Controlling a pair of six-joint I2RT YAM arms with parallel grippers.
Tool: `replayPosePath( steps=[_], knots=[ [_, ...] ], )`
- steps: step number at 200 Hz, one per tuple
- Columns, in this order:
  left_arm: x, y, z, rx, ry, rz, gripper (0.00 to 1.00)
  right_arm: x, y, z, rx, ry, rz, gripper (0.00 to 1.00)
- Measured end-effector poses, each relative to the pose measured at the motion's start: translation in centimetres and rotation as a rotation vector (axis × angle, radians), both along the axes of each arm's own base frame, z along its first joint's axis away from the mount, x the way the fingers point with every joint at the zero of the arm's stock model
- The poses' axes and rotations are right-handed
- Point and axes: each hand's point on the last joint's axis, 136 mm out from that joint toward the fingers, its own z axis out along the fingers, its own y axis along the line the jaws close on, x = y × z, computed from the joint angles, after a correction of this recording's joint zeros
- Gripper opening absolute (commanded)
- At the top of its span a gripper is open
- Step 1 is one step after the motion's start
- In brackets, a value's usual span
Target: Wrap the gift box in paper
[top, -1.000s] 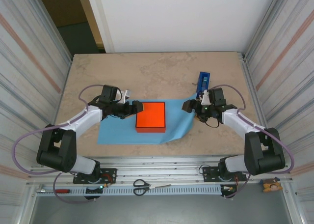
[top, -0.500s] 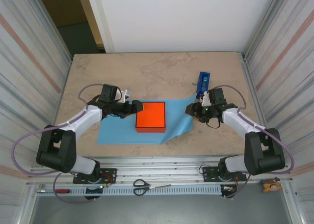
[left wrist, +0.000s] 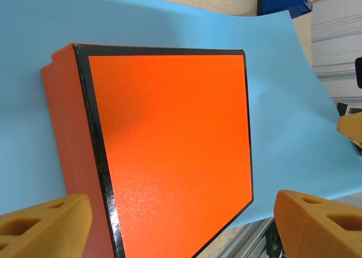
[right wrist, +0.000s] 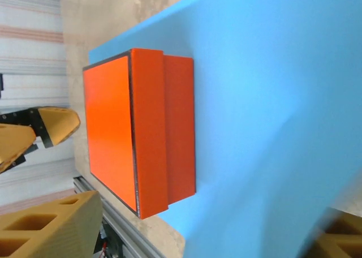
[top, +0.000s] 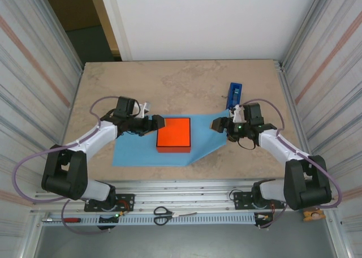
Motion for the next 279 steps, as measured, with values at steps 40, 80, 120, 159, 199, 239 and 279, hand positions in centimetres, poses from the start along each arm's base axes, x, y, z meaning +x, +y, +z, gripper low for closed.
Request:
replayPosePath(
  steps=[40,80,120,159,199,239,279],
  knots=[
    [0.0,0.0,0.2,-0.001,-0.004,0.0,0.84,0.3,-0.5,-0.4,-0.024,0.002,-0.056,0.57],
    [-0.1,0.0,0.4,-0.003,-0.01,0.0,0.84,-1.1,-1.2,-2.6,-0.195,0.078,-0.087,0.44],
    [-0.4,0.1,0.9,-0.004,-0.015,0.0,0.83,-1.3,-2.6,-3.1,-0.349,0.129,-0.139,0.38],
    [-0.5,0.2,0.9,-0.002,-0.009,0.0,0.83,-2.3,-3.6,-4.7,-0.462,0.189,-0.15,0.33],
    [-0.5,0.2,0.9,-0.002,-0.009,0.0,0.83,-2.7,-4.4,-5.1,-0.501,0.21,-0.163,0.27],
    [-0.5,0.2,0.9,-0.002,-0.009,0.0,0.83,-3.0,-4.8,-5.3,-0.523,0.219,-0.17,0.22],
    [-0.5,0.2,0.9,-0.002,-0.009,0.0,0.83,-3.1,-4.1,-4.7,-0.546,0.172,-0.136,0.12]
  ],
)
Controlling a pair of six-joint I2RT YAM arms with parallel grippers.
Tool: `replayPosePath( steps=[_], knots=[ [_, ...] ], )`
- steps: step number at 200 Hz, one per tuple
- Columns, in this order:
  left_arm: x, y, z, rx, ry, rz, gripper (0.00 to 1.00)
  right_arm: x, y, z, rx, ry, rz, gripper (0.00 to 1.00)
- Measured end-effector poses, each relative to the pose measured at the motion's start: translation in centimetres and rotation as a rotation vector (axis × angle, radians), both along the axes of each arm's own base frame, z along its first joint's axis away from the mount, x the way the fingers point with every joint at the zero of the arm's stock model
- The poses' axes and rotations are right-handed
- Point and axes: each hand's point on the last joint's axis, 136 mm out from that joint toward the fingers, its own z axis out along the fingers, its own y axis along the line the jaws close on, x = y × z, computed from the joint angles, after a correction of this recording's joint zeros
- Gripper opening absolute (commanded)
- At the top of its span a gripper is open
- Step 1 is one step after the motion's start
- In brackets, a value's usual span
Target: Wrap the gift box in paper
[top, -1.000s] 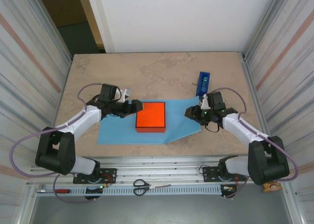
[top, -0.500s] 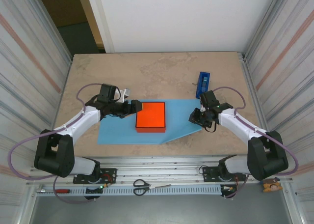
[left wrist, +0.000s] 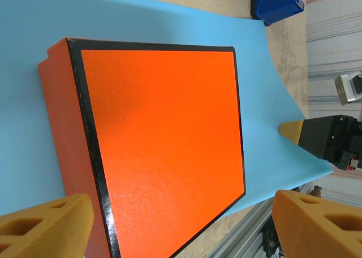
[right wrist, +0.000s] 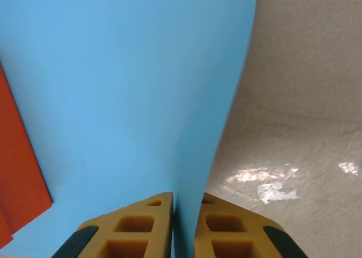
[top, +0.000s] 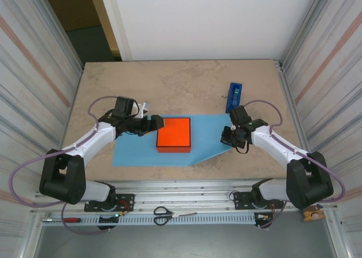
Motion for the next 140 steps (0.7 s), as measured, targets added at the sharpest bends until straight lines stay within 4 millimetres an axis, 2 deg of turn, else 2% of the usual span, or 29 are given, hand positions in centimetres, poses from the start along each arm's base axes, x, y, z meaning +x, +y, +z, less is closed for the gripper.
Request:
replayPosePath(
  steps=[46,84,140],
  knots=[
    [-0.1,0.0,0.6,-0.006,-0.017,0.0,0.83,1.0,2.2,2.5,-0.018,-0.107,0.091,0.05],
    [-0.1,-0.1,1.0,-0.012,-0.025,0.001,0.82,1.1,4.1,4.1,-0.054,-0.195,0.18,0.05],
    [0.2,-0.8,2.5,-0.061,-0.028,0.025,0.81,0.7,8.8,7.5,-0.045,-0.381,0.38,0.07]
  ],
)
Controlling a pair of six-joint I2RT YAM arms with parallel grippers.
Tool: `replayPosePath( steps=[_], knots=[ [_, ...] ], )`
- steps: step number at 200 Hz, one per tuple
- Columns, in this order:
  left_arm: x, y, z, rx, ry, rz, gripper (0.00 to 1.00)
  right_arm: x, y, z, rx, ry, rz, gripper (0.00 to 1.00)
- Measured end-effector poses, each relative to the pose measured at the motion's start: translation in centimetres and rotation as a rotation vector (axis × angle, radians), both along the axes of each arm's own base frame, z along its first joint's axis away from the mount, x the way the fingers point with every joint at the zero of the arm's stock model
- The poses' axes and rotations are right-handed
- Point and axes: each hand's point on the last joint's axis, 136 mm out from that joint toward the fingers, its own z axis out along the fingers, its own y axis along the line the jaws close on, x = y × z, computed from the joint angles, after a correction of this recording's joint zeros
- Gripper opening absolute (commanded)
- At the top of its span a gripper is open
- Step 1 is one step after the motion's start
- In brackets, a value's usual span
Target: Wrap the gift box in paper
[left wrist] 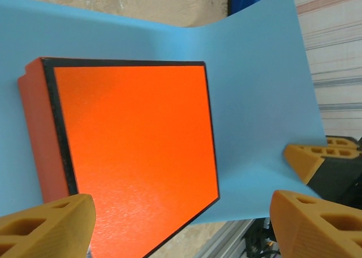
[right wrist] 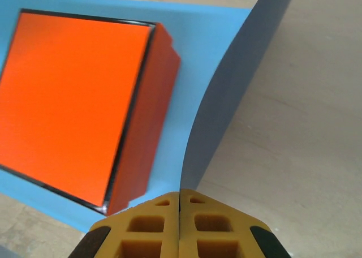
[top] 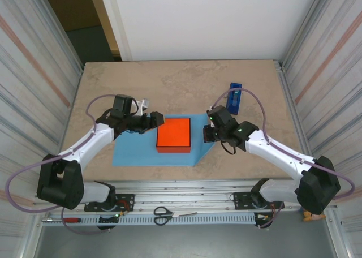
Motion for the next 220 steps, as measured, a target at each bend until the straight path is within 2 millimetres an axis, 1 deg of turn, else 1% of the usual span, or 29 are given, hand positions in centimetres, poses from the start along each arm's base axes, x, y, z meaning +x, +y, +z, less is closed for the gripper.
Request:
replayPosePath(
  steps=[25,68,83,103,124,155,190,220],
  knots=[
    [0.1,-1.4,1.2,-0.042,-0.004,0.001,0.81,-0.4,1.6,0.7,-0.002,-0.052,0.074,0.07],
    [0.5,-3.9,3.4,-0.13,0.011,0.018,0.82,-1.8,4.8,1.9,0.01,-0.141,0.221,0.07],
    [0.8,-4.8,3.9,-0.144,0.016,0.017,0.83,-2.0,5.5,2.3,0.017,-0.161,0.254,0.08],
    [0.8,-5.7,4.4,-0.159,0.021,0.008,0.84,-2.1,6.0,2.4,0.027,-0.167,0.271,0.08],
    [0.7,-6.3,4.5,-0.168,0.025,0.0,0.83,-2.1,6.2,1.8,0.022,-0.154,0.283,0.09],
    [0.6,-6.8,4.3,-0.166,0.04,0.004,0.8,-2.3,6.8,1.3,0.018,-0.138,0.306,0.09],
    [1.2,-7.6,4.3,-0.143,0.044,0.038,0.79,-2.2,7.6,1.2,0.028,-0.136,0.322,0.09],
    [2.0,-7.9,3.9,-0.125,0.061,0.074,0.74,-2.4,8.3,1.3,0.044,-0.136,0.338,0.09]
  ],
)
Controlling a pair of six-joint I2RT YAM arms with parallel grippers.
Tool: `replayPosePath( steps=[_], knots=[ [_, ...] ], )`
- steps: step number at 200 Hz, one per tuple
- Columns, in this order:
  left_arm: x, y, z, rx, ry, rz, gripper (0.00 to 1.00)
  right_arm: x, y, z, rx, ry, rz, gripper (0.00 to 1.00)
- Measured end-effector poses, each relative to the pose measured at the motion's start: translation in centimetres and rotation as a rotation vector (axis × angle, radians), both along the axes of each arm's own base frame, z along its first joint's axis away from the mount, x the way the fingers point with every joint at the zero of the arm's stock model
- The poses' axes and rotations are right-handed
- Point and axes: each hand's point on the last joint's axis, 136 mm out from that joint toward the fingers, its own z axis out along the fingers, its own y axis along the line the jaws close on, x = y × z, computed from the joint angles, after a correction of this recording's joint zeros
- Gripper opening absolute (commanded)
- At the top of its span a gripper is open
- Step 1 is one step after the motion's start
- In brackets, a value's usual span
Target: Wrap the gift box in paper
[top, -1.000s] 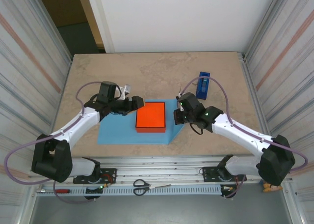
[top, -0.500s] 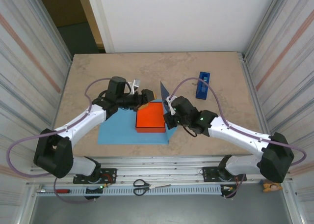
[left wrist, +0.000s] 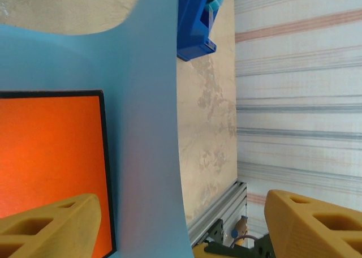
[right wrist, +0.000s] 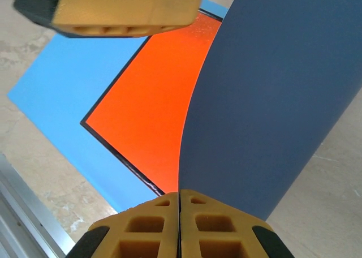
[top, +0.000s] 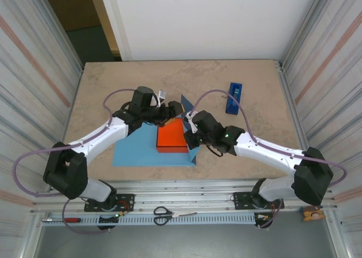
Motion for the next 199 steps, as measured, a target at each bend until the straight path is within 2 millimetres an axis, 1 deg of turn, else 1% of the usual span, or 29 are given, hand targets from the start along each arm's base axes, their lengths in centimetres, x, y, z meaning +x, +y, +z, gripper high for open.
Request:
replayPosePath(
  steps=[28,47,70,94,127,142,148,199],
  knots=[
    [0.6,-0.1,-0.9,0.016,0.036,0.028,0.7,-0.1,0.3,-0.1,0.006,0.004,0.009,0.09],
    [0.8,-0.5,-1.6,0.026,0.062,0.029,0.67,-0.2,0.4,-0.2,0.005,0.008,0.014,0.09],
    [0.7,-1.1,-2.4,0.05,0.088,0.018,0.61,-0.4,0.7,-0.6,0.002,0.021,0.025,0.09],
    [0.6,-1.7,-2.7,0.072,0.099,0.0,0.54,-0.4,0.7,-0.7,0.001,0.025,0.028,0.1],
    [0.4,-1.4,-3.3,0.113,0.105,-0.008,0.41,-0.4,0.8,-0.9,-0.001,0.03,0.031,0.1],
    [0.3,-1.2,-3.6,0.132,0.11,-0.008,0.33,-0.4,0.8,-1.0,-0.003,0.031,0.031,0.11],
    [0.2,-1.1,-3.7,0.139,0.108,-0.01,0.31,-0.4,0.8,-1.0,-0.003,0.031,0.031,0.11],
    [0.2,-0.9,-3.6,0.166,0.094,-0.023,0.1,-0.2,1.2,-0.4,0.008,0.023,0.036,0.13]
  ],
)
